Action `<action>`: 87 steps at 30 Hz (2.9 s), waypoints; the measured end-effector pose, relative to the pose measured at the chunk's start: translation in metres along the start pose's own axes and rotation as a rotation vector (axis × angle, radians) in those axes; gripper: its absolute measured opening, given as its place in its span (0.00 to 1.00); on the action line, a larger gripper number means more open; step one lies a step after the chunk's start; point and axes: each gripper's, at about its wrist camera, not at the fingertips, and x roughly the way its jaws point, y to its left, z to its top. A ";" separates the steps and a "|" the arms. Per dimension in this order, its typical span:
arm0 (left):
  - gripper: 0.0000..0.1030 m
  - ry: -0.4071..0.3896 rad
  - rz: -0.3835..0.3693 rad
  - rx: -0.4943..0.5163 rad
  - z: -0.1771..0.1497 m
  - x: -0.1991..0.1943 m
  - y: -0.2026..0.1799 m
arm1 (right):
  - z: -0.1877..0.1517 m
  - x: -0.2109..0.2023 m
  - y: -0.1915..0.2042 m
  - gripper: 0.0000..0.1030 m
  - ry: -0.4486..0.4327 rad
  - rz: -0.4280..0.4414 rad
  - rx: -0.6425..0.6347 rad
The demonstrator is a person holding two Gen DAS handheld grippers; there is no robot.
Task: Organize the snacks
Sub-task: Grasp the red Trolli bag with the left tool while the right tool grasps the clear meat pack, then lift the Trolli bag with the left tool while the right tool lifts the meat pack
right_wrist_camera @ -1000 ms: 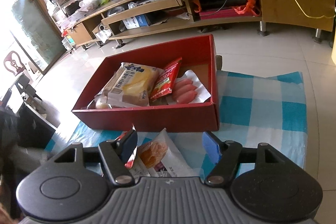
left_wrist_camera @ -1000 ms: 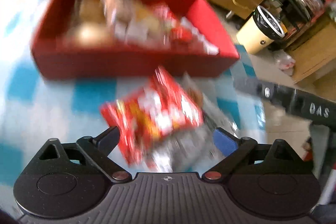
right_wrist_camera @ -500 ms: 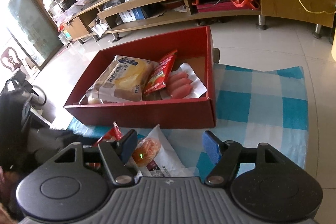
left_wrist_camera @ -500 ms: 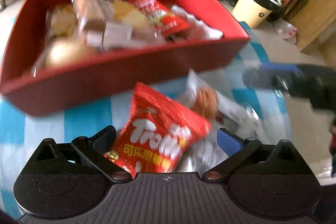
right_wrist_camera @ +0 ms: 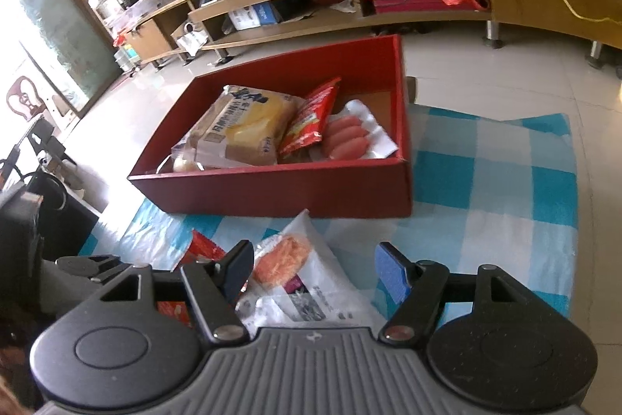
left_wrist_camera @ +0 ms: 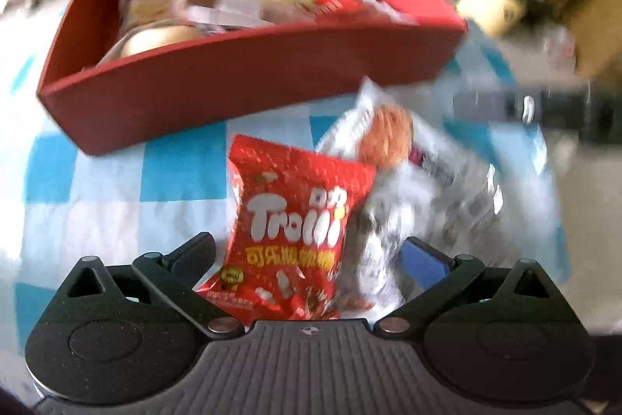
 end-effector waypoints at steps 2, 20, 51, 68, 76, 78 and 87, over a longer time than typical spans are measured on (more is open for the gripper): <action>1.00 0.001 0.023 0.049 -0.005 0.000 -0.010 | -0.003 -0.004 -0.004 0.66 -0.003 -0.006 0.013; 0.91 -0.004 -0.021 -0.157 -0.020 -0.020 0.029 | -0.038 -0.003 0.000 0.67 0.079 -0.019 0.020; 1.00 -0.020 0.108 -0.080 -0.030 -0.013 0.019 | -0.082 0.021 0.031 1.00 0.161 -0.136 -0.129; 1.00 -0.021 0.109 -0.057 -0.030 -0.012 0.019 | -0.089 0.017 0.034 1.00 0.145 -0.174 -0.174; 1.00 -0.024 0.113 -0.058 -0.030 -0.011 0.018 | -0.091 0.010 0.031 0.88 0.134 -0.169 -0.140; 1.00 -0.027 0.120 -0.057 -0.029 -0.011 0.019 | -0.094 0.010 0.035 0.86 0.125 -0.181 -0.155; 0.80 -0.045 0.093 -0.083 -0.028 -0.020 0.026 | -0.094 -0.014 0.031 0.46 0.074 -0.086 -0.040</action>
